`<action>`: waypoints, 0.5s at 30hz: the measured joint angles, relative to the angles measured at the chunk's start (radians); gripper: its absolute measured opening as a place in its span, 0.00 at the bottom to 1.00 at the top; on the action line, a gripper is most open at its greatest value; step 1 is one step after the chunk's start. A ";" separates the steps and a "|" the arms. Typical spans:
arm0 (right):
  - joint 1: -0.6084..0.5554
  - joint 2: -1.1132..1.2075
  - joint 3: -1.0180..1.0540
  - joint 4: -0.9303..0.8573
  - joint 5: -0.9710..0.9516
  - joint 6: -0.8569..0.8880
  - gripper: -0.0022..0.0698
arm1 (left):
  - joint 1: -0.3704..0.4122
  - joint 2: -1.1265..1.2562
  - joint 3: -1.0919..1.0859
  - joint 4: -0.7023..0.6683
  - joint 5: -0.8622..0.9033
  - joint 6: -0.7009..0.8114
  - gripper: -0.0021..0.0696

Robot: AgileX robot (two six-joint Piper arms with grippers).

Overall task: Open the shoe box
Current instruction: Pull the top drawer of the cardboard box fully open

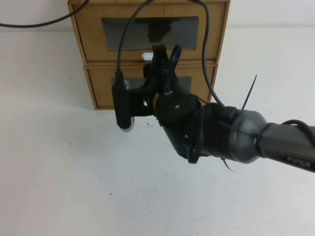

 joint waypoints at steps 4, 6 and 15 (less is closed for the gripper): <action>0.000 0.002 -0.013 0.000 0.023 -0.006 0.43 | 0.000 0.000 0.000 -0.002 0.000 0.000 0.02; -0.002 0.002 -0.025 0.000 0.033 -0.013 0.43 | 0.000 0.000 0.000 -0.002 0.000 0.000 0.02; -0.038 0.002 -0.056 0.000 -0.001 -0.017 0.43 | 0.000 0.000 0.000 -0.002 0.000 -0.002 0.02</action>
